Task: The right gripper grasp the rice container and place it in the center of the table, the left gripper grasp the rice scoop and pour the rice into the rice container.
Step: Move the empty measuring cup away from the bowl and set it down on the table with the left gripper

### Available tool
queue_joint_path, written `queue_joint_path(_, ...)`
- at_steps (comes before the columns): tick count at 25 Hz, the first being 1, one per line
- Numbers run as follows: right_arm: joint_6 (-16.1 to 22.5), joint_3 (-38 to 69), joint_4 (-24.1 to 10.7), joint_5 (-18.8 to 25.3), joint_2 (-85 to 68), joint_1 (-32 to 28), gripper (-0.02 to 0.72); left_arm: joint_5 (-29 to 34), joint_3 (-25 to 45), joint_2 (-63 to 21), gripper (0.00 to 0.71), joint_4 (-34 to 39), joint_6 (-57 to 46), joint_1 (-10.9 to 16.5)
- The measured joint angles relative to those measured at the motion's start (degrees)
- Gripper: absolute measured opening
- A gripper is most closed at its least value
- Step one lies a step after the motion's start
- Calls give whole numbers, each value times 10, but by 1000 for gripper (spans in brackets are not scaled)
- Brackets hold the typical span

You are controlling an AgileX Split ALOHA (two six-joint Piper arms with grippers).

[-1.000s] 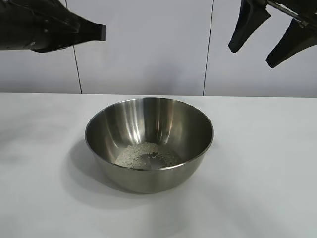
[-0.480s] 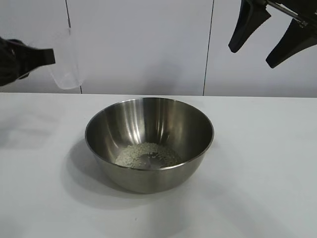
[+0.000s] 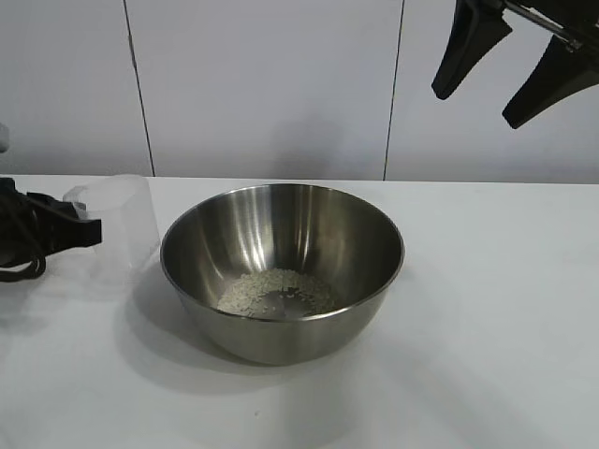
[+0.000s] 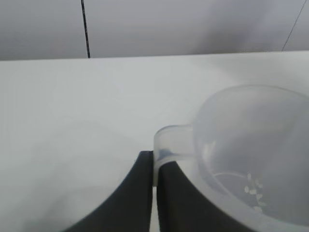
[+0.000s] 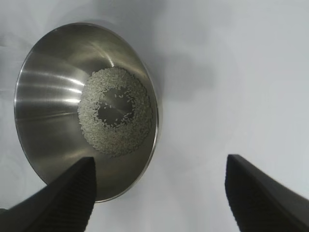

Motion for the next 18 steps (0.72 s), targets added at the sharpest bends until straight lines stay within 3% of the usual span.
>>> queue_joint_path(10,0,0,0,-2,0,0,515,-11,28,10,15,0,33,11)
queue_joint_path(18,0,0,0,-12,0,0,515,-31,57,10,215,1,37,11)
